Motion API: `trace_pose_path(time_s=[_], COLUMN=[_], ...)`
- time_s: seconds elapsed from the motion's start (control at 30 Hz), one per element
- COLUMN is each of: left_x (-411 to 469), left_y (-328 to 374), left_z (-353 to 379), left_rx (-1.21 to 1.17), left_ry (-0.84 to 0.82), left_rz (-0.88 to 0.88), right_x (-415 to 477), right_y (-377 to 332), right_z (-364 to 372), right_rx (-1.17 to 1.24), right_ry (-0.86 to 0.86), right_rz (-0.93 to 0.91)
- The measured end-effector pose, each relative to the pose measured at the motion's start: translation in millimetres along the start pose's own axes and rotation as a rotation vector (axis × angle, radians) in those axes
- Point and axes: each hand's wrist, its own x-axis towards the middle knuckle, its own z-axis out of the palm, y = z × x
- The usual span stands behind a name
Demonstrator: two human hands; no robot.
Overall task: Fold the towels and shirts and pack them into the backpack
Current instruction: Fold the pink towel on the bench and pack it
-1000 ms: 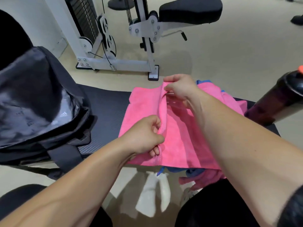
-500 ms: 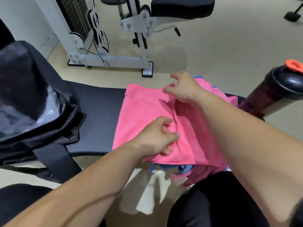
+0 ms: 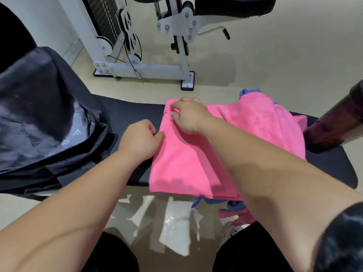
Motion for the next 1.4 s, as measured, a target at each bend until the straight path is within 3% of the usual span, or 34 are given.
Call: trace_pose_path(time_s=[0.17,0.37,0.53,0.73,0.83,0.93,1.03,1.2,1.4], left_x=[16,21,20,17,15,12,13,15,-5], left_y=[4,-1,-3,-5,-8,-12,-17,-31,-27], left_z=[4,5,5,9,8,0,-14,-35,-34], left_rx=[0.072,0.033,0.033,0.077,0.099,0.173,0.364,0.584,0.515], left_ry=[-0.093,-0.134,-0.140,-0.115,-0.102,-0.090,-0.027,0.002,0.062], left_rz=[-0.022,-0.019,-0.016,0.005,0.023,0.058,0.084,0.071,0.212], right_x=[38,70,81,38,2,-29,-38,-27,-31], right_y=[-5,-9,-6,-10,-11,-9,-13,-29,-26], right_z=[0,8,8,22,35,43,52,65,63], right_rx=[0.247,0.177,0.345,0.434,0.225,-0.035,-0.141,-0.124,0.033], right_ry=[0.152,0.097,0.247,0.272,0.242,0.061,-0.027,-0.093,0.043], right_rz=[0.200,0.270,0.362,0.151,0.049,0.076,0.100,0.067,0.001])
